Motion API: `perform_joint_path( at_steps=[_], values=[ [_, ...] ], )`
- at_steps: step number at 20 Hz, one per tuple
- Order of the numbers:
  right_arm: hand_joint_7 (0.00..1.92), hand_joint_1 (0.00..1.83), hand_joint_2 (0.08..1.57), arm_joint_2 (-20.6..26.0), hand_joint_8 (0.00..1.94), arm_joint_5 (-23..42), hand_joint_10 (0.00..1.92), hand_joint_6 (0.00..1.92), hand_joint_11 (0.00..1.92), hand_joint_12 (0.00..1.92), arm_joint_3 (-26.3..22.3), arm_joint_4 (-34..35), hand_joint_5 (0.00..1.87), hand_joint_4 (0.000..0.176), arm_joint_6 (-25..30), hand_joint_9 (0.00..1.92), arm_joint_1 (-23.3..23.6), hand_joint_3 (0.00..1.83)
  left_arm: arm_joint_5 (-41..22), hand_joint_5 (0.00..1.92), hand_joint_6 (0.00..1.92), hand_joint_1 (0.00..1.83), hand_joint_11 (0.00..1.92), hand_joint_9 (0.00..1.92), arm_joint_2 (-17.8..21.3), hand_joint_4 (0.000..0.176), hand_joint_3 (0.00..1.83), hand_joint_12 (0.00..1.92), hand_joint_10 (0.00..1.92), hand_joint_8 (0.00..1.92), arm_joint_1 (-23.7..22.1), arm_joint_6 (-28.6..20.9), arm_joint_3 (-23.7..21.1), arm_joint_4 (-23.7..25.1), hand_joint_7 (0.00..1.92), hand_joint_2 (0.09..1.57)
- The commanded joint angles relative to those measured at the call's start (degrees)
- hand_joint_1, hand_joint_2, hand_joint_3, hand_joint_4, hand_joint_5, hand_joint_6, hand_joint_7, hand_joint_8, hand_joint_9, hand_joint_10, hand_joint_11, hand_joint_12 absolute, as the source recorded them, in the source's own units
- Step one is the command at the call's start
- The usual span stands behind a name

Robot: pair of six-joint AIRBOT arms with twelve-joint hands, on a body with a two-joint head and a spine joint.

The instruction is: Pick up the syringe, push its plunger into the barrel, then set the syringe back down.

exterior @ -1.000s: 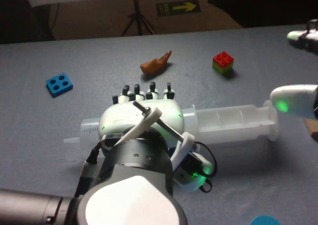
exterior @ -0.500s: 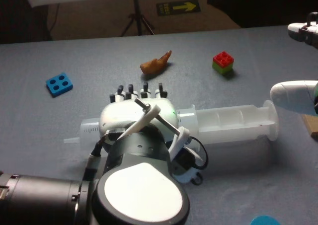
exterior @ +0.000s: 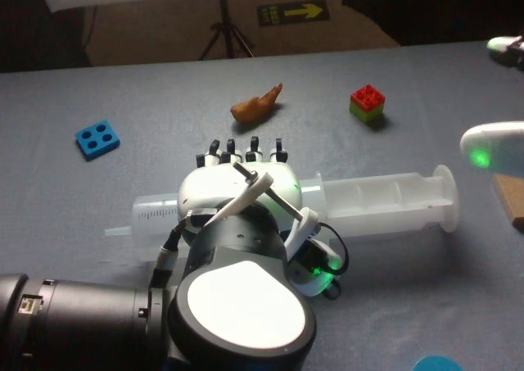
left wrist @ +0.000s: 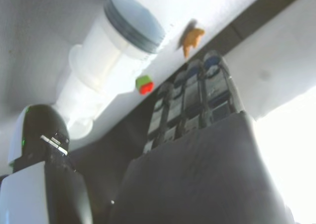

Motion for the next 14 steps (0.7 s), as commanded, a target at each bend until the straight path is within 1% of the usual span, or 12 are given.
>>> perform_joint_path(
  at_steps=[1, 2, 3, 4, 6, 7, 9, 11, 12, 14],
  values=[
    [0.14, 0.0, 0.99, 0.2, 0.0, -3.1, 0.0, 0.0, 0.0, 0.56, 0.0, -2.8, 0.12, 0.0, 0.4, 0.15, 0.7, 0.0, 1.8, 0.0, 0.0, 0.66, 0.0, 0.0, -0.2, 0.0, 0.0, 0.0, 0.0, 0.0, 0.2, -0.1, 0.3, 5.9, 0.0, 1.03],
    [0.12, 0.0, 1.01, 0.2, 0.0, -3.5, 0.0, 0.0, 0.0, 0.48, 0.0, -2.8, 0.1, 0.0, 0.4, 0.12, 0.7, 0.0, 1.5, 0.0, 0.0, 0.66, 0.0, 0.0, -0.3, 0.0, 0.0, 0.0, 0.0, 0.0, 0.4, -0.1, 0.5, 6.0, 0.0, 1.03],
    [0.13, 0.0, 1.0, 0.2, 0.01, -3.6, 0.01, 0.01, 0.0, 0.54, 0.0, -2.8, 0.11, 0.0, 0.4, 0.14, 0.8, 0.0, 1.3, 0.0, 0.0, 0.64, 0.0, 0.0, -0.5, 0.0, 0.0, 0.0, 0.0, 0.0, 0.7, -0.1, 0.8, 6.0, 0.0, 1.04],
    [0.13, 0.0, 1.0, 0.2, 0.0, -3.6, 0.0, 0.0, 0.0, 0.52, 0.0, -2.9, 0.11, 0.0, 0.4, 0.13, 0.7, 0.0, 1.0, 0.0, 0.0, 0.64, 0.0, 0.0, -0.6, 0.0, 0.0, 0.0, 0.0, 0.0, 0.8, -0.1, 1.0, 6.0, 0.0, 1.03],
    [0.13, 0.0, 1.0, 0.2, 0.0, -3.8, 0.0, 0.0, 0.0, 0.55, 0.0, -3.0, 0.12, 0.0, 0.4, 0.14, 0.6, 0.0, 0.9, 0.0, 0.0, 0.67, 0.0, 0.0, -0.6, 0.0, 0.0, 0.0, 0.0, 0.0, 1.2, -0.1, 1.3, 6.2, 0.0, 1.03],
    [0.12, 0.0, 1.0, 0.2, 0.0, -3.8, 0.0, 0.0, 0.0, 0.52, 0.0, -3.0, 0.11, 0.0, 0.4, 0.13, 0.6, 0.0, 0.8, 0.01, 0.0, 0.69, 0.0, 0.0, -0.6, 0.0, 0.0, 0.0, 0.0, 0.0, 1.4, -0.2, 1.6, 6.3, 0.0, 1.03],
    [0.12, 0.0, 1.0, 0.2, 0.0, -3.7, 0.0, 0.0, 0.0, 0.53, 0.0, -3.0, 0.1, 0.0, 0.7, 0.13, 0.7, 0.0, -0.5, 0.01, 0.0, 0.72, 0.0, 0.0, -0.6, 0.0, 0.0, 0.0, 0.0, 0.0, 1.6, -0.1, 2.4, 6.9, 0.0, 1.02],
    [0.1, 0.0, 1.01, 0.2, 0.0, -3.7, 0.0, 0.0, 0.0, 0.45, 0.0, -3.0, 0.08, 0.0, 0.9, 0.11, 0.7, 0.0, -1.3, 0.0, 0.0, 0.71, 0.0, 0.0, -0.6, 0.0, 0.0, 0.0, 0.0, 0.0, 1.7, -0.1, 3.1, 7.1, 0.0, 1.01],
    [0.11, 0.0, 1.01, 0.2, 0.0, -3.5, 0.01, 0.01, 0.0, 0.5, 0.0, -3.0, 0.1, 0.0, 1.0, 0.12, 0.7, 0.0, -1.7, 0.02, 0.01, 0.73, 0.02, 0.0, -0.6, 0.0, 0.0, 0.01, 0.0, 0.0, 1.7, -0.1, 3.4, 7.4, 0.0, 1.0],
    [0.11, 0.0, 1.01, 0.2, 0.0, -3.5, 0.0, 0.0, 0.0, 0.49, 0.0, -3.1, 0.1, 0.0, 1.1, 0.12, 0.7, 0.0, -1.8, 0.01, 0.0, 0.73, 0.0, 0.0, -0.6, 0.0, 0.0, 0.0, 0.0, 0.0, 1.7, 0.0, 3.6, 7.5, 0.0, 1.01]
  ],
)
